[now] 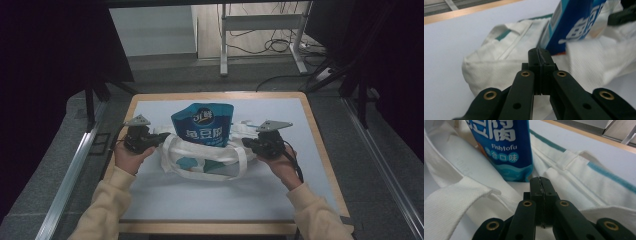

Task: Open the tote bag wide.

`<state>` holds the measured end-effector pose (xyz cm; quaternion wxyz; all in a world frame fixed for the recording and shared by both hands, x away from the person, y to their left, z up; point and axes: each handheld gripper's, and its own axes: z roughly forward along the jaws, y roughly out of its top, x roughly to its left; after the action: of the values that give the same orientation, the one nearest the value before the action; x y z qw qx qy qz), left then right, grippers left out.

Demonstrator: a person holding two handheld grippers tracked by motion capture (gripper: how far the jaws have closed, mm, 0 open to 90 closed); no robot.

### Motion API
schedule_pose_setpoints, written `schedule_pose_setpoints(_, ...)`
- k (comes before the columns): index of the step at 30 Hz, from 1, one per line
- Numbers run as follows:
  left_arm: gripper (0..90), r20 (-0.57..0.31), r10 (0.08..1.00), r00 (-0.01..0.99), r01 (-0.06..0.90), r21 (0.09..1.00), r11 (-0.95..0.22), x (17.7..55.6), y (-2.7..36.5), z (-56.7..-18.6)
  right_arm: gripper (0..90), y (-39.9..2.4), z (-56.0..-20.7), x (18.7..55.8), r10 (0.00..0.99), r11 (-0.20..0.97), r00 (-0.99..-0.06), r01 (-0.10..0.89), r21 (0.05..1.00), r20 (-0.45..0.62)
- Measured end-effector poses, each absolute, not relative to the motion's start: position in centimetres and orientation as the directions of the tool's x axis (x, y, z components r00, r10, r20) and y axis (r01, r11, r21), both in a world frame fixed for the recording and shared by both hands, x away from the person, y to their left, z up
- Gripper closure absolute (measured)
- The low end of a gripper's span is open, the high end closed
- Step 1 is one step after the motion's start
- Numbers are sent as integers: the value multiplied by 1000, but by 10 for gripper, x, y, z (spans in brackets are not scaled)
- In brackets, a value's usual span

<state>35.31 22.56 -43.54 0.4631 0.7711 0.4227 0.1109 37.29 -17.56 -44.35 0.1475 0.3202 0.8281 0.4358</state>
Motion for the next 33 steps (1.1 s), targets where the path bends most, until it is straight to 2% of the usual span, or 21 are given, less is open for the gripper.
schedule_pose_setpoints(7,900,-204,757,621,576,774,-264,360,216,-446,891,-175,-455,372,653,420,-756,413,808,48)
schedule_pose_setpoints(18,900,-207,750,629,603,739,-301,342,213,-478,891,-178,-479,355,631,457,-773,436,775,62)
schedule_pose_setpoints(25,900,-223,750,623,612,736,-290,336,211,-497,891,-177,-502,348,628,490,-775,460,741,66)
schedule_pose_setpoints(33,900,-197,760,620,606,735,-304,340,205,-507,892,-174,-518,352,633,519,-772,476,710,56)
